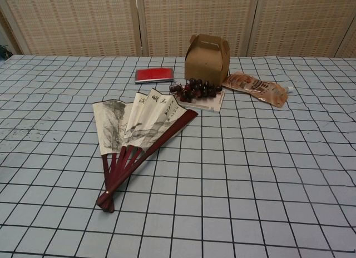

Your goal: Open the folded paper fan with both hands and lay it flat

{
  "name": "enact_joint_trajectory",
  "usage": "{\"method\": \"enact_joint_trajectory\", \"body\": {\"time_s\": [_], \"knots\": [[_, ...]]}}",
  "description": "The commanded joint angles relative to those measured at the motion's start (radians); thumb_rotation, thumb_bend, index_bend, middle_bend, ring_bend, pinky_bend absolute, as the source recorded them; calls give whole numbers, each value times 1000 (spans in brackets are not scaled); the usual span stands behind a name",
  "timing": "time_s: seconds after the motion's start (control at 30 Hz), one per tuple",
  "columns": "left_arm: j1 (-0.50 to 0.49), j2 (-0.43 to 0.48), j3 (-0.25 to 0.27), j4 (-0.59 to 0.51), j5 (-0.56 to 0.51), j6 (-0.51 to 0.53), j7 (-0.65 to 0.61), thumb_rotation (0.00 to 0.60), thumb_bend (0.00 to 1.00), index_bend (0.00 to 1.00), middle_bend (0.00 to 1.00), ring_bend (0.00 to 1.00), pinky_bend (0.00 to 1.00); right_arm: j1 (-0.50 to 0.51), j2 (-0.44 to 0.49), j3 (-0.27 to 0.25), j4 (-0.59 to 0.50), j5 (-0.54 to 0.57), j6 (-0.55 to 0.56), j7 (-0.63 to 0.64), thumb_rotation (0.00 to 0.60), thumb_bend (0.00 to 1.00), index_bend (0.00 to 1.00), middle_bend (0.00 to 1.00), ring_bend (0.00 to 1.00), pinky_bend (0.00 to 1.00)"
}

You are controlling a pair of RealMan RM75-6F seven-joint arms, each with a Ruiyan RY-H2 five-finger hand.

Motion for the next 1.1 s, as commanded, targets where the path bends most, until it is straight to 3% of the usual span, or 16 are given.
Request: {"method": "enact_joint_trajectory", "body": {"time_s": [0.03, 0.27, 0.47, 0.77, 0.97, 1.1], "knots": [[5, -2, -5, -10, -13, 2, 13, 600, 447, 0, 0, 0, 110, -1, 3, -1, 2, 2, -1, 4, 600, 148, 0, 0, 0, 0], [3, -19, -14, 8, -22, 7, 3, 600, 447, 0, 0, 0, 110, 2, -15, 9, 9, 15, -5, -4, 600, 147, 0, 0, 0, 0], [-3, -50, -31, 76, 22, 68, -33, 600, 446, 0, 0, 0, 115, 45, -142, 71, 70, 25, -19, -86, 600, 148, 96, 0, 0, 0], [-6, -57, -46, 85, -33, 41, -38, 600, 447, 0, 0, 0, 114, 252, -275, 172, 27, 125, -326, -315, 600, 148, 207, 0, 0, 0], [-26, -120, -61, 192, -90, -21, -35, 600, 445, 0, 0, 0, 108, 397, -449, 251, 111, 239, -492, -436, 600, 149, 247, 0, 0, 0], [-26, -146, -88, 243, -136, -25, -47, 600, 446, 0, 0, 0, 102, 481, -570, 294, 203, 285, -542, -479, 600, 167, 280, 0, 0, 0]]}}
